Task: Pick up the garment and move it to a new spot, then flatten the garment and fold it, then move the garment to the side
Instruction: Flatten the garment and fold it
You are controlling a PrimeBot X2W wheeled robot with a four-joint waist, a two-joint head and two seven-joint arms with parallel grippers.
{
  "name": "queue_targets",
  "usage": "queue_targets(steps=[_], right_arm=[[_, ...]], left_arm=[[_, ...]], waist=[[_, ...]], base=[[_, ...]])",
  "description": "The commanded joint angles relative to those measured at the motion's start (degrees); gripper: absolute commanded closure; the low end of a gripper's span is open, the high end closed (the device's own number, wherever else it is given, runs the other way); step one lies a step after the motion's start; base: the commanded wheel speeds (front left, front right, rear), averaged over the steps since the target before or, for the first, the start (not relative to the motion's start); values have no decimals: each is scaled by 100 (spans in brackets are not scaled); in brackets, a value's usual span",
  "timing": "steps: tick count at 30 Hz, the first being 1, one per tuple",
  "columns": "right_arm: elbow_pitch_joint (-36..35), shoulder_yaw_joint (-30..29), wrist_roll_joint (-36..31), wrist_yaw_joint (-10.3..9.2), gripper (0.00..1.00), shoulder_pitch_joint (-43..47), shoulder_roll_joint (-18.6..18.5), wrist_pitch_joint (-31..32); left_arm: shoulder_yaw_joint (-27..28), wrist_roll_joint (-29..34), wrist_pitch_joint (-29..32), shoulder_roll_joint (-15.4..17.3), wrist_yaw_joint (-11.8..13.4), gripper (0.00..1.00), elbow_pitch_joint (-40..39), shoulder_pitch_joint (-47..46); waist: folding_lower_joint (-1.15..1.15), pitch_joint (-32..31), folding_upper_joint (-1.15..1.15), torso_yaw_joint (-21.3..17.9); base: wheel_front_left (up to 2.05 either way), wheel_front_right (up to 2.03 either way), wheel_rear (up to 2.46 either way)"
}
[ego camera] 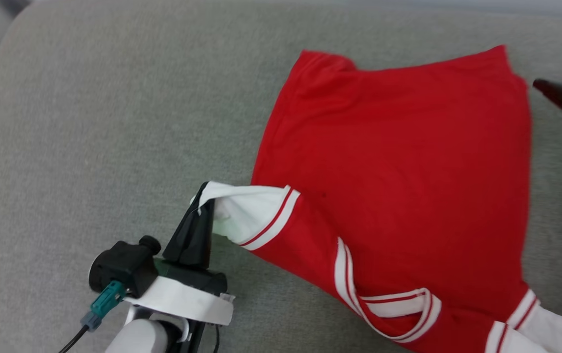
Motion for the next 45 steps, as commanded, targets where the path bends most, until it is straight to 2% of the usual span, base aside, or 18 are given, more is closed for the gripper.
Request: queue_targets(steps=[1,8,12,13,14,15,16,24,31,36,41,43,44,45], right_arm=[[32,10,-64,-2,0,-80,-44,-9],[657,-77,-285,-2,0,-452,34,196],[1202,-185,-341,-2,0,-332,198,600],[1307,-211,-367,-2,4,-312,234,696],[1358,-222,-389,-3,56,-321,251,726],[1387,-228,-415,-2,87,-345,256,749],[1382,-219,-409,-2,100,-381,273,745],[733,308,-478,-2,100,-492,-125,252],[44,900,-146,-3,100,338,-609,235],[-566,1131,160,-3,100,1494,-957,462],[-1403,874,477,-3,100,3002,-1131,648],[-1712,629,552,-4,100,3667,-1058,733],[-2145,317,526,-3,100,4597,-811,797],[-2262,217,472,-2,100,4888,-735,787]], left_arm=[[-2,28,-18,-34,-17,100,-26,-95],[-87,144,-39,-197,-168,100,1,-263],[-38,165,-46,-238,-226,100,132,-259],[-30,175,-47,-251,-249,100,155,-256],[-18,186,-48,-263,-258,100,176,-254],[-4,194,-49,-276,-272,100,199,-252],[10,201,-49,-290,-283,100,217,-244],[135,161,-44,-339,-344,100,587,49],[268,-8,-38,-237,-253,100,1097,656],[354,-155,35,-124,-140,100,1303,1150],[452,-278,154,14,-55,100,1384,1524],[465,-316,246,84,-18,100,1414,1637],[494,-357,361,183,10,100,1433,1732],[501,-371,405,206,27,100,1443,1749]], waist=[[-2,364,0,318],[-2,660,0,483],[-2,671,0,492],[-2,661,0,492],[-2,647,0,492],[-2,628,0,491],[-2,600,0,485],[-2,-47,0,346],[-2,-1207,0,-26],[-2,-1991,0,-365],[-2,-2352,0,-711],[-2,-2424,0,-836],[-2,-2481,0,-999],[-2,-2490,0,-1043]], base=[[0,0,0],[0,0,0],[0,0,0],[0,0,0],[0,0,0],[0,0,0],[0,0,0],[0,0,0],[0,0,0],[0,0,0],[0,0,0],[0,0,0],[0,0,0],[0,0,0]])
